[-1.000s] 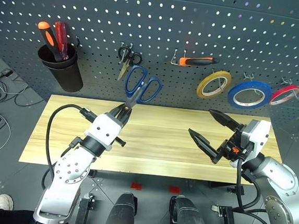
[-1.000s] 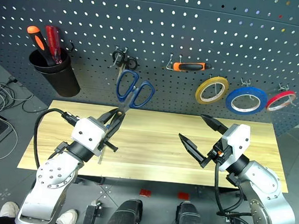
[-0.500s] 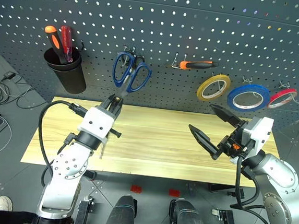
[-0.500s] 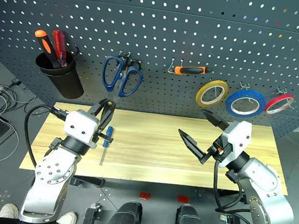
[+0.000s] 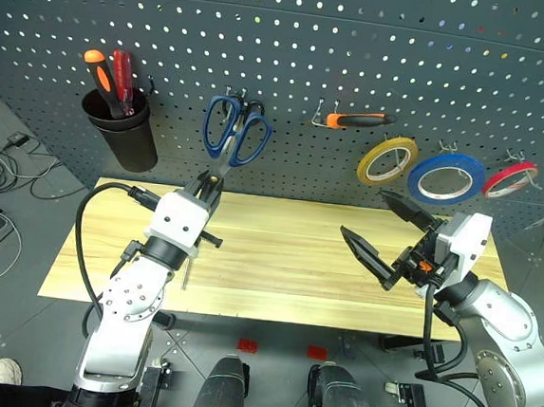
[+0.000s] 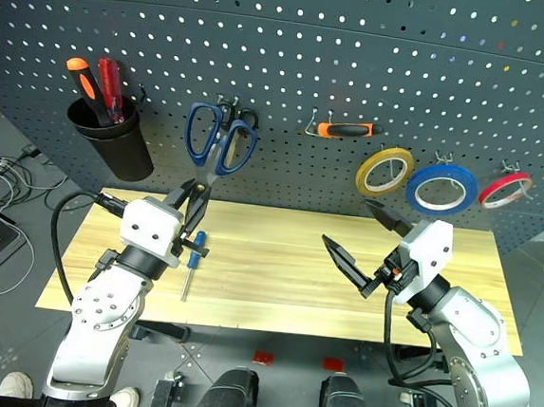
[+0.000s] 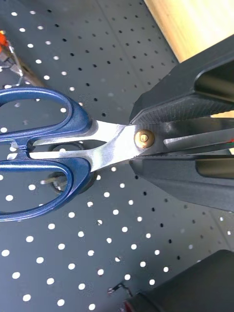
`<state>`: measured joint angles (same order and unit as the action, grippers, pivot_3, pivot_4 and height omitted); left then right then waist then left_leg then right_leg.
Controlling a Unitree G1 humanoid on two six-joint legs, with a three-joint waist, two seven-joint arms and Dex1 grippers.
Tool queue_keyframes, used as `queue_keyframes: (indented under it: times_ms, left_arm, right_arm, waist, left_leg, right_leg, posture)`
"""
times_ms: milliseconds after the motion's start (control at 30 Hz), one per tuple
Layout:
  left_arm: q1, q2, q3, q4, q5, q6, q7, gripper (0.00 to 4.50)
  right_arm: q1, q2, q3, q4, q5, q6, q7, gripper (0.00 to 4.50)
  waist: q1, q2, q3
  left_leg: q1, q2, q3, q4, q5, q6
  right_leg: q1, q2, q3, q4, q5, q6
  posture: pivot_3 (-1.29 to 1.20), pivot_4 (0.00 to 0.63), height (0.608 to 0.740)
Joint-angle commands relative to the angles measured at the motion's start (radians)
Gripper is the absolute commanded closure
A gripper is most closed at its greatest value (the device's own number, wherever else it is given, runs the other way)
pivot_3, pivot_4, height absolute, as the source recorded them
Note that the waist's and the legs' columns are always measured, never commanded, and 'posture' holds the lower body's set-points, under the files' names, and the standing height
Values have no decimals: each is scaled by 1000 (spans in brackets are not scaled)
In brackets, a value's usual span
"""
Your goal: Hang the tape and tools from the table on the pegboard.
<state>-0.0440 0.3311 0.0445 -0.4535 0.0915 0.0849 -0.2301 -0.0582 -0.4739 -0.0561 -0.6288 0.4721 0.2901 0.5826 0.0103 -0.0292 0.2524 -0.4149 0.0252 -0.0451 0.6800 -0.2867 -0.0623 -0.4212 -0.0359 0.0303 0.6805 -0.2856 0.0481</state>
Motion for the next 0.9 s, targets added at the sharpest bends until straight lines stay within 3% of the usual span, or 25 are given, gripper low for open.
queue_keyframes:
  times_ms: [33,567,600,900]
  left_arm:
    - [-16,-2,3,6,3,-2,4,3906]
    - [-85,-3,0,112,-12,78,-12,3906]
    - [-86,-2,2,115,-11,79,-12,3193]
    - [-54,-7,6,107,-9,102,-10,495]
  right_arm:
    - [5,4,-12,-33,-5,-17,-15,0]
    - [18,-4,-19,-41,-1,8,-32,0]
    - [18,-4,-20,-40,-2,8,-32,0]
    - [25,-13,-18,-44,2,10,-21,0]
  waist:
    - [0,0,-2]
    - [0,0,-4]
    - [0,0,-4]
    - [-1,0,-4]
  left_leg:
    - [0,0,0,0,0,0]
    - [1,0,1,0,0,1]
    - [1,0,1,0,0,1]
    - [1,0,1,1,-2,3]
  right_leg:
    - [0,0,0,0,0,0]
    - [0,0,1,0,0,0]
    - [0,0,0,0,0,0]
    - [0,0,1,1,0,0]
  posture:
    - [59,203,740]
    - [46,223,740]
    - [45,228,740]
    - [45,238,740]
